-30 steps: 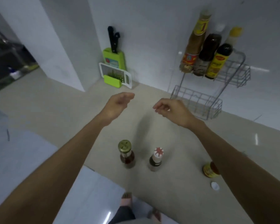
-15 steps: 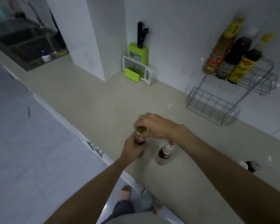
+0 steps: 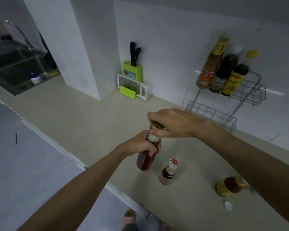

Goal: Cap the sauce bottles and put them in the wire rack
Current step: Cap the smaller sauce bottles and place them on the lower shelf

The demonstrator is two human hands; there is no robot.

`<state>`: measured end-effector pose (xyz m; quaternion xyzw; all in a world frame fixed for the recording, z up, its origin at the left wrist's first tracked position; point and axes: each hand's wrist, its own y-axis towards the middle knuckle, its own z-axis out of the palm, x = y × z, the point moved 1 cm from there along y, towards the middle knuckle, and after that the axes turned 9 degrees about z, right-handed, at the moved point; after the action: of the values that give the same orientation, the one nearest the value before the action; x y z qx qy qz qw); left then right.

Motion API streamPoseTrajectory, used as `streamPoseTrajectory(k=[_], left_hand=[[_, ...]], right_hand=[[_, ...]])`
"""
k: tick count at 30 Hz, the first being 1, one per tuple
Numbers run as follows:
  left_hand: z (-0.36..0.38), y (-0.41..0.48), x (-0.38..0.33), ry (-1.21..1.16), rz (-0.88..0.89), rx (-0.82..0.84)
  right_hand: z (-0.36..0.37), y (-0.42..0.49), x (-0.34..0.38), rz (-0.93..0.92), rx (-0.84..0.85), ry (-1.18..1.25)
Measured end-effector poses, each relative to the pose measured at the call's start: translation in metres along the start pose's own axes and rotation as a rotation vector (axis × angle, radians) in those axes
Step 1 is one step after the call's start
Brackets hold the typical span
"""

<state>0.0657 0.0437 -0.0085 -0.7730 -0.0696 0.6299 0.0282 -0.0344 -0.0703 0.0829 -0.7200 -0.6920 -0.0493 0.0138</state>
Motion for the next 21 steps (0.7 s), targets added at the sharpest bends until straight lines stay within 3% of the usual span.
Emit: streamPoseTrajectory(k=[1,3,7,10,12,14,16,18,21], left_hand=[[0.001,0.004,-0.003,0.005,0.001,-0.001],[0.005,0.015,-0.006,-0.026,-0.03,-0.161],[0.014,0.036,0.001,0.148,-0.1,-0.551],[0.022,0.045,0.002,0.262,-0.009,-0.676],[0.019,0.049,-0.008,0.279,0.1,-0.619],[0.008,0.054,-0.015,0.272,0.201,-0.391],[-0.005,0.058,-0.012,0.178,0.198,-0.126],[-0.009,0.064,-0.004,0.084,0.133,0.037],[0.002,0.084,-0.002,0.082,0.154,-0.071]], right_hand=[[0.004,0.001,0.0,-0.019,-0.084,-0.138],[0.008,0.007,0.0,0.133,-0.199,-0.226],[0.022,0.019,-0.001,0.688,-0.212,-0.071],[0.033,0.01,-0.002,0.857,-0.164,0.228],[0.024,0.004,-0.011,0.825,-0.181,0.37],[0.002,-0.002,-0.027,0.788,-0.223,0.446],[-0.021,-0.011,-0.046,0.775,-0.256,0.516],[-0.038,-0.02,-0.062,0.79,-0.308,0.618],[-0.034,-0.032,-0.074,0.871,-0.444,0.832]])
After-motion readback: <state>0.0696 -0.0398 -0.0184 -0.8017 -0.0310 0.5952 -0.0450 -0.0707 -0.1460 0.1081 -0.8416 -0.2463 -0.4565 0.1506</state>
